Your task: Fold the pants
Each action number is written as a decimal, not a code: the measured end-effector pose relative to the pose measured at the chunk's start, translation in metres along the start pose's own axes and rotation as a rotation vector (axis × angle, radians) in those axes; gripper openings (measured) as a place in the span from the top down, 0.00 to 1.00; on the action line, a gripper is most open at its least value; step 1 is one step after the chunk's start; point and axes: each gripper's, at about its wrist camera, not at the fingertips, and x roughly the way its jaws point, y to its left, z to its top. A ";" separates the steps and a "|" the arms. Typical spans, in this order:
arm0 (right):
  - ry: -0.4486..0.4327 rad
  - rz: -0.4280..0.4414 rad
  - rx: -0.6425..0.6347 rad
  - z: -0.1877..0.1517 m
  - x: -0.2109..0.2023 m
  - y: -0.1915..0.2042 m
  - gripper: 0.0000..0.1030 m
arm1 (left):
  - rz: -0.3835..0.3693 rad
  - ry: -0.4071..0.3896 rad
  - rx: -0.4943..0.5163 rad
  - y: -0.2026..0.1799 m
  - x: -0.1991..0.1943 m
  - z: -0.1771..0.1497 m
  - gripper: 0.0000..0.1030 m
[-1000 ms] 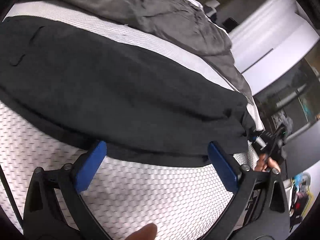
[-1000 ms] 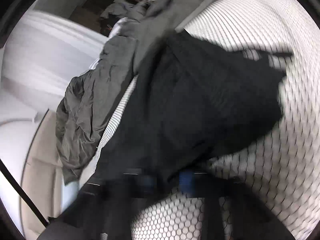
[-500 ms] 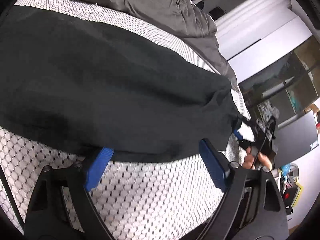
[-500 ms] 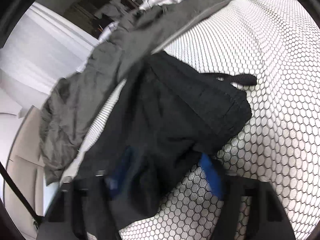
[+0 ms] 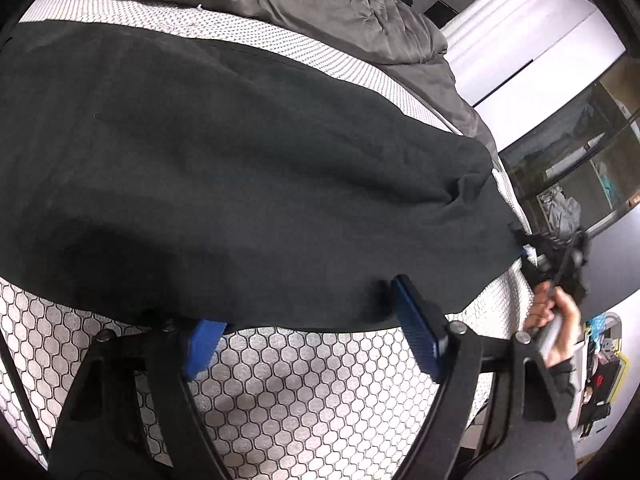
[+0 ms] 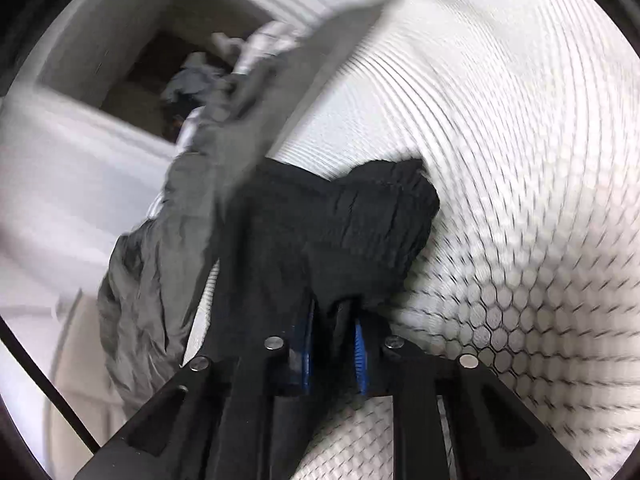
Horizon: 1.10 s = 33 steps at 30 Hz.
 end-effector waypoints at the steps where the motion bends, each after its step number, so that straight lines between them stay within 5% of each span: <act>1: -0.016 -0.002 -0.045 0.002 -0.009 0.008 0.85 | 0.005 0.001 0.010 -0.001 0.001 0.002 0.25; 3: -0.027 -0.037 -0.096 0.005 -0.017 0.007 0.78 | 0.017 0.004 0.037 -0.003 0.001 0.001 0.25; 5: 0.064 -0.137 -0.034 0.001 0.005 -0.016 0.74 | 0.030 0.002 0.046 -0.004 0.001 0.002 0.25; 7: 0.095 -0.088 0.052 0.001 0.006 -0.032 0.71 | 0.052 -0.004 0.057 -0.004 -0.005 0.001 0.25; 9: 0.061 -0.138 -0.003 0.007 -0.008 -0.020 0.53 | 0.090 -0.007 0.077 -0.007 -0.014 0.000 0.25; 11: -0.039 -0.241 -0.081 0.014 -0.030 -0.010 0.18 | 0.124 -0.023 0.120 -0.009 -0.028 -0.003 0.25; 13: -0.132 -0.296 -0.099 0.017 -0.051 -0.009 0.13 | 0.179 -0.077 0.152 -0.006 -0.048 -0.005 0.20; 18: -0.042 -0.090 0.013 0.022 -0.050 -0.032 0.13 | 0.232 -0.157 0.041 0.030 -0.079 0.006 0.01; 22: -0.029 -0.021 0.075 0.023 -0.030 -0.041 0.15 | 0.253 -0.185 -0.110 0.079 -0.092 0.011 0.01; 28: -0.050 -0.124 -0.060 0.022 -0.014 -0.021 0.73 | 0.198 -0.197 -0.246 0.127 -0.105 0.009 0.01; 31: -0.095 -0.078 0.003 0.025 -0.027 -0.034 0.80 | 0.238 -0.220 -0.256 0.132 -0.114 0.008 0.01; 33: -0.112 -0.145 0.024 0.024 -0.027 -0.043 0.77 | 0.234 -0.220 -0.273 0.136 -0.116 0.007 0.01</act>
